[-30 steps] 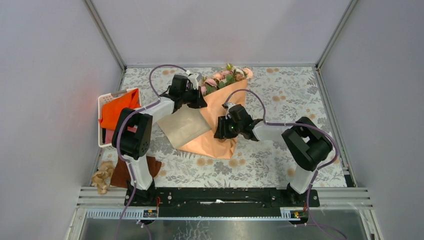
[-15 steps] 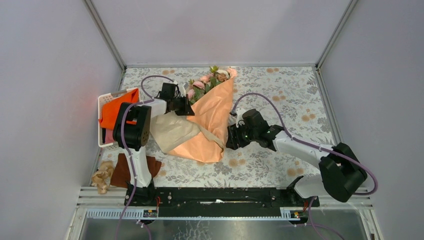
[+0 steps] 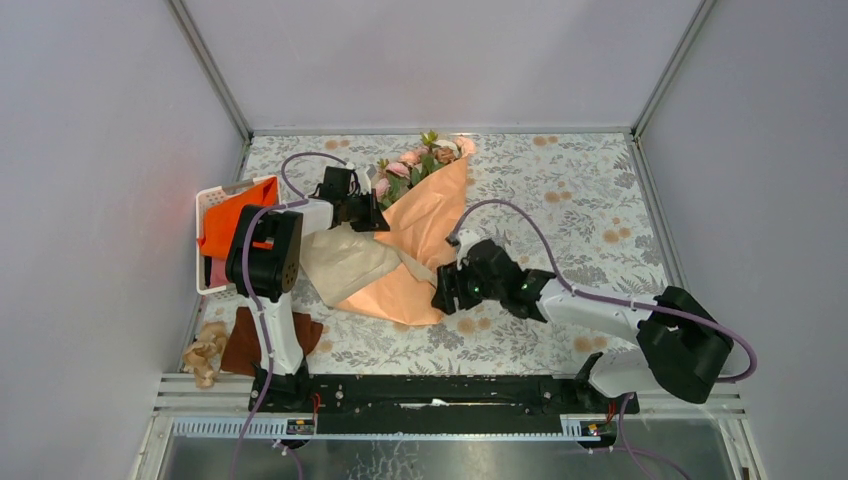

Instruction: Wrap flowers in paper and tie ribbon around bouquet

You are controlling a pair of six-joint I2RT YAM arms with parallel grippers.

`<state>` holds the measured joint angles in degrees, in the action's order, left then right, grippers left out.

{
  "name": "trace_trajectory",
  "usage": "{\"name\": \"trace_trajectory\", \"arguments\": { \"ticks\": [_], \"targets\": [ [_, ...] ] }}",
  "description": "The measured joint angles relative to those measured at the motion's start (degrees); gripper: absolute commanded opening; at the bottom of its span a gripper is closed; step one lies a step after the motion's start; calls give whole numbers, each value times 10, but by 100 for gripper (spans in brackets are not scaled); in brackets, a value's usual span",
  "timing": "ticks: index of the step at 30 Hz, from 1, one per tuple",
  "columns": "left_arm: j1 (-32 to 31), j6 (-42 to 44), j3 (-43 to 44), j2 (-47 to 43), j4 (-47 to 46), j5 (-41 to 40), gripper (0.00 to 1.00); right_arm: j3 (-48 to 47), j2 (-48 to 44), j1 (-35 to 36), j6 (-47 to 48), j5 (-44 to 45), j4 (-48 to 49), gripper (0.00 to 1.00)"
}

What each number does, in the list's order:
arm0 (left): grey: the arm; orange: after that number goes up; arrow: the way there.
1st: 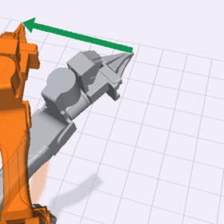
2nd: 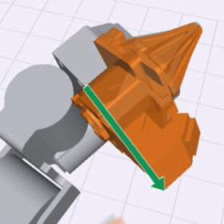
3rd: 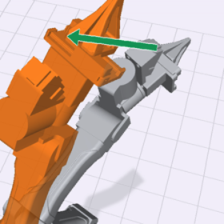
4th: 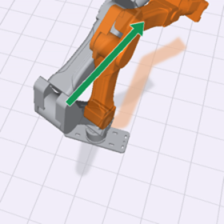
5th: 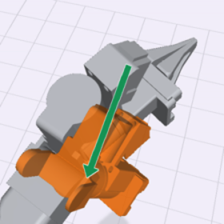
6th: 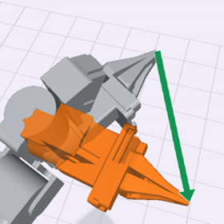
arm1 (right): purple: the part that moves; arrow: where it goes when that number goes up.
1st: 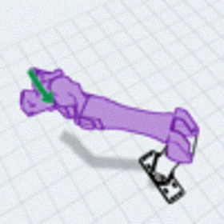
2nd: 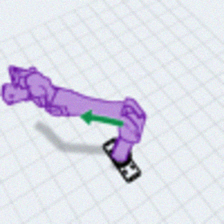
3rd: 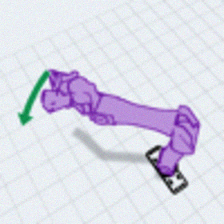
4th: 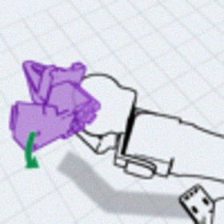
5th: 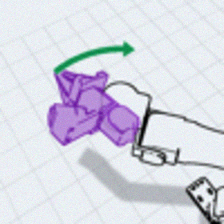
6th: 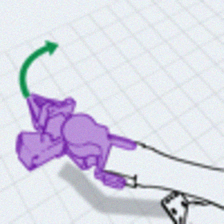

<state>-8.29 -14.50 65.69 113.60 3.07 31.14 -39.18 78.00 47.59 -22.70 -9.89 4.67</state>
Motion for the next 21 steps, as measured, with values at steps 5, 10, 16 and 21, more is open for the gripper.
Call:
{"name": "trace_trajectory", "arguments": {
  "ticks": [5,10,16,21],
  "targets": [
    [0,0,0,0,-1,0,0,18,15,107,-23,102,25,60],
    [0,0,0,0,-1,1,0,-36,97,158,-44,249,-26,13],
    [0,9,1,-2,6,-1,0,-60,113,194,-42,359,-92,0],
    [0,30,2,-11,23,0,0,-75,113,222,-14,405,-173,0]
  ]
}}
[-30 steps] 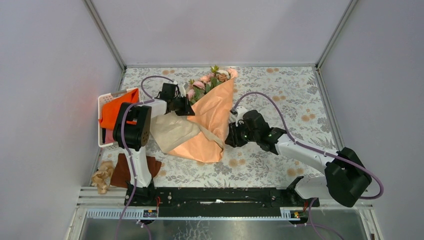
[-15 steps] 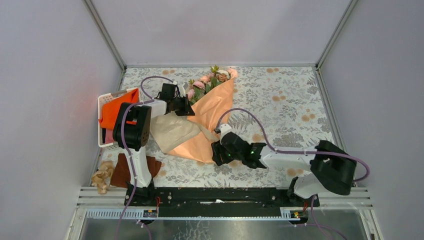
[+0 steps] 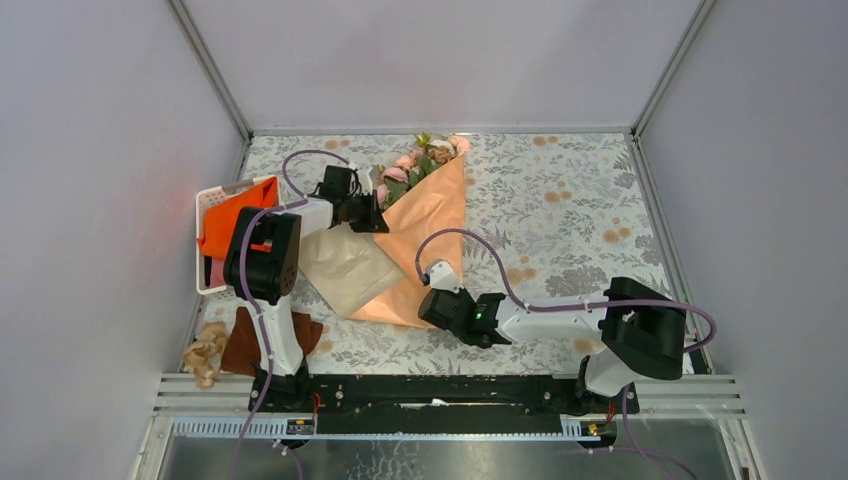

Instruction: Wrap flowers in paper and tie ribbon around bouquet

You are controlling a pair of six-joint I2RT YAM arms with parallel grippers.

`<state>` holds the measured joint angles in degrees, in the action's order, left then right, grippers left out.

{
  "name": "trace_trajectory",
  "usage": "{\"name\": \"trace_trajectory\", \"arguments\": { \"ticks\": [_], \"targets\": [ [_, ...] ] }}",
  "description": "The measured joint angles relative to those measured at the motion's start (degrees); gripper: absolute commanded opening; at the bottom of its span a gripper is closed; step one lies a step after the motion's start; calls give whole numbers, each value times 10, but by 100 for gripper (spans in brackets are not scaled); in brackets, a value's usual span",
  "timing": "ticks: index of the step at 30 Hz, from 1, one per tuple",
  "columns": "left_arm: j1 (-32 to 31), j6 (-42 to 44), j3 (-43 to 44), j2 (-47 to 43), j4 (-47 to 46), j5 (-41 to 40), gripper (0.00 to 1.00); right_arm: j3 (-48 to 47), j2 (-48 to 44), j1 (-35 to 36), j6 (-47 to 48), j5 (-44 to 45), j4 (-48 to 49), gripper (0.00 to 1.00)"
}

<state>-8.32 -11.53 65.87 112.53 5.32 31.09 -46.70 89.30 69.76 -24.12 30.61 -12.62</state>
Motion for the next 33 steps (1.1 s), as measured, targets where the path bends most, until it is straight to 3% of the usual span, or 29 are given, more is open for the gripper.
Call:
{"name": "trace_trajectory", "arguments": {
  "ticks": [5,11,12,14,16,19,22,24,28,33],
  "targets": [
    [-1,29,6,-12,33,2,0,-30,8,31,17,30,-94,0],
    [-3,50,5,-16,60,2,0,-65,75,94,59,18,-107,0],
    [-3,51,5,-16,65,3,0,-65,84,96,64,14,-106,4],
    [-3,53,5,-15,69,4,0,-66,88,98,73,9,-106,24],
    [-3,55,5,-14,70,4,0,-66,82,96,83,-10,-109,38],
    [-3,59,5,-14,67,0,0,-61,49,97,104,-73,-125,50],
    [-1,60,-1,-14,58,-4,0,-46,-22,98,127,-141,-125,54],
    [-1,60,-3,-14,54,-4,0,-34,-82,91,141,-184,-115,50],
    [-2,60,-5,-14,48,-3,0,-13,-163,16,138,-259,-35,21],
    [-2,59,-5,-14,47,-3,0,18,-114,-83,85,-296,80,5]
  ]
}}
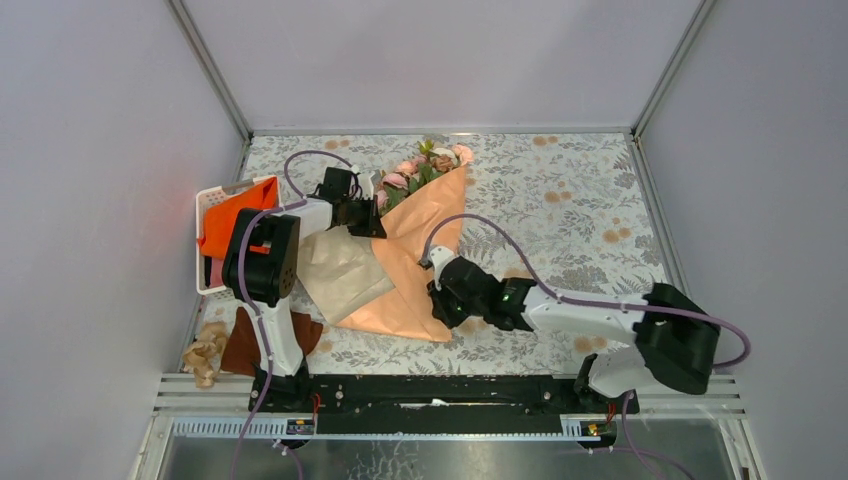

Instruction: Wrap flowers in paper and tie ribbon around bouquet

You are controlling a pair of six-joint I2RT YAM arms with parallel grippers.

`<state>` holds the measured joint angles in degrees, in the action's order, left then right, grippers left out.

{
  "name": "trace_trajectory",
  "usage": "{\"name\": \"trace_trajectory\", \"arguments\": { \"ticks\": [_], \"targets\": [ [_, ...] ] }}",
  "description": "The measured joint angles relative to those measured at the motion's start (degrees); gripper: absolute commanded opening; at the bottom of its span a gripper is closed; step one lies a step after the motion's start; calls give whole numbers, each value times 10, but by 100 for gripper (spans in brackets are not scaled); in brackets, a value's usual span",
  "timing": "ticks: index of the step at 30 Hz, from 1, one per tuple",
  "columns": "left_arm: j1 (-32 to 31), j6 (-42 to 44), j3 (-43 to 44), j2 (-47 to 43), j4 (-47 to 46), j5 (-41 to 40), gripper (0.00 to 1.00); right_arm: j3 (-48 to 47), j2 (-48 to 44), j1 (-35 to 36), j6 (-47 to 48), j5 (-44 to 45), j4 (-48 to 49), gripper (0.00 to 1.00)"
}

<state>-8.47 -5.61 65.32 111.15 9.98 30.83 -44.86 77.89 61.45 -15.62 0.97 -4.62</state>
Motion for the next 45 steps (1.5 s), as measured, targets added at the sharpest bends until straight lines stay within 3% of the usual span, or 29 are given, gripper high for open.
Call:
{"name": "trace_trajectory", "arguments": {
  "ticks": [6,14,19,25,26,28,33,39,42,45],
  "targets": [
    [0,0,0,0,0,0,0,61,88,-7,-69,-37,46,0],
    [0,0,-2,0,-3,-1,0,80,45,-58,-81,-110,29,8],
    [0,0,-2,0,-3,-1,0,-18,64,-103,-51,-157,32,11],
    [0,2,-2,-2,-3,-3,0,-172,220,-159,-61,-161,117,6],
    [0,3,-2,-3,-3,-3,3,-193,253,-163,-65,-156,125,5],
    [0,6,-2,-5,-1,-6,27,-223,308,-165,-73,-152,129,3],
    [1,25,-2,-39,21,-26,68,-245,392,-165,-110,-139,138,0],
    [28,25,-18,-162,56,-78,91,-239,393,-165,-144,-121,149,0],
    [77,11,-43,-229,60,-119,95,-225,392,-165,-158,-121,174,0],
    [124,3,-63,-242,65,-153,95,-214,389,-165,-168,-118,193,0]
  ]
}}
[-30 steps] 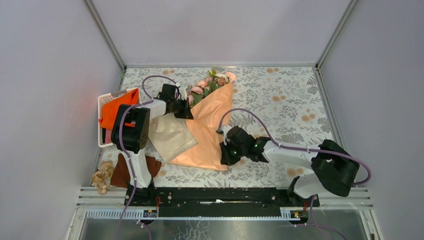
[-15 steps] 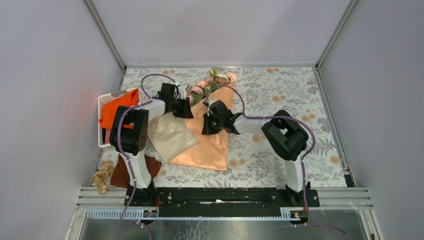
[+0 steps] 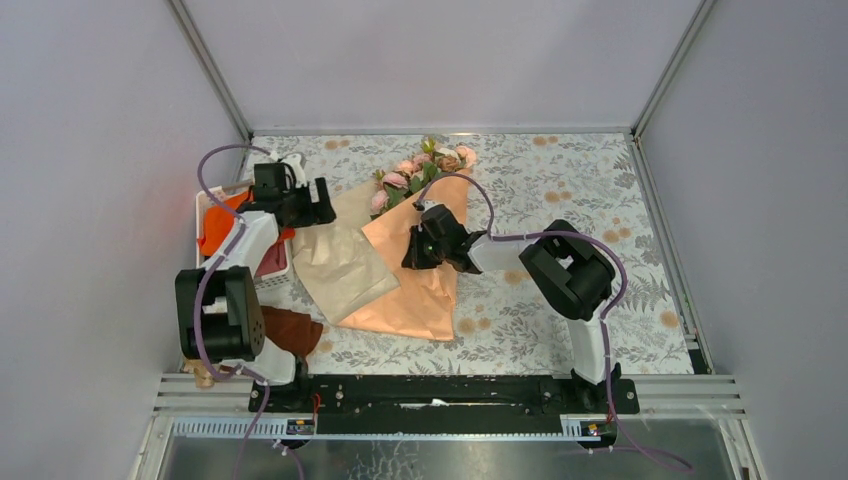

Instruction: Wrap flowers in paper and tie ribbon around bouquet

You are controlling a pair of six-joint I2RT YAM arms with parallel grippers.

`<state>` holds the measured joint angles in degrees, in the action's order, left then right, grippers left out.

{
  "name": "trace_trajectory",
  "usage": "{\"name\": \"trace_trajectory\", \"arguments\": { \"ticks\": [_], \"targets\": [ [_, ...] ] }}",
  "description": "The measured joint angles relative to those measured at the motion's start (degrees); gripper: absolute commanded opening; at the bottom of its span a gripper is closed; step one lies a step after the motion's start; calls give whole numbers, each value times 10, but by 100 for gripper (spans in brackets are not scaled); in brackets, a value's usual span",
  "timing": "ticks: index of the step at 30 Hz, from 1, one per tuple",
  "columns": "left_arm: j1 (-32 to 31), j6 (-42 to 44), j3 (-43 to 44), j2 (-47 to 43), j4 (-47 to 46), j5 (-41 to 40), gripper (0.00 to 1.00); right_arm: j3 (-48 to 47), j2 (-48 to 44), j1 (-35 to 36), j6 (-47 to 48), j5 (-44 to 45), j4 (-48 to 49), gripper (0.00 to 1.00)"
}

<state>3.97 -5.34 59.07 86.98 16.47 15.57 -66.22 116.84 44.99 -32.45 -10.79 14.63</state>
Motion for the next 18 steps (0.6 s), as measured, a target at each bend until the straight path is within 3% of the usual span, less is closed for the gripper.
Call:
{"name": "trace_trajectory", "arguments": {
  "ticks": [9,18],
  "targets": [
    [14,14,-57,31,41,-32,98,42,-21,3,-9,32,39,0],
    [14,145,21,75,72,-48,84,55,-32,0,6,39,38,0]
  ]
}}
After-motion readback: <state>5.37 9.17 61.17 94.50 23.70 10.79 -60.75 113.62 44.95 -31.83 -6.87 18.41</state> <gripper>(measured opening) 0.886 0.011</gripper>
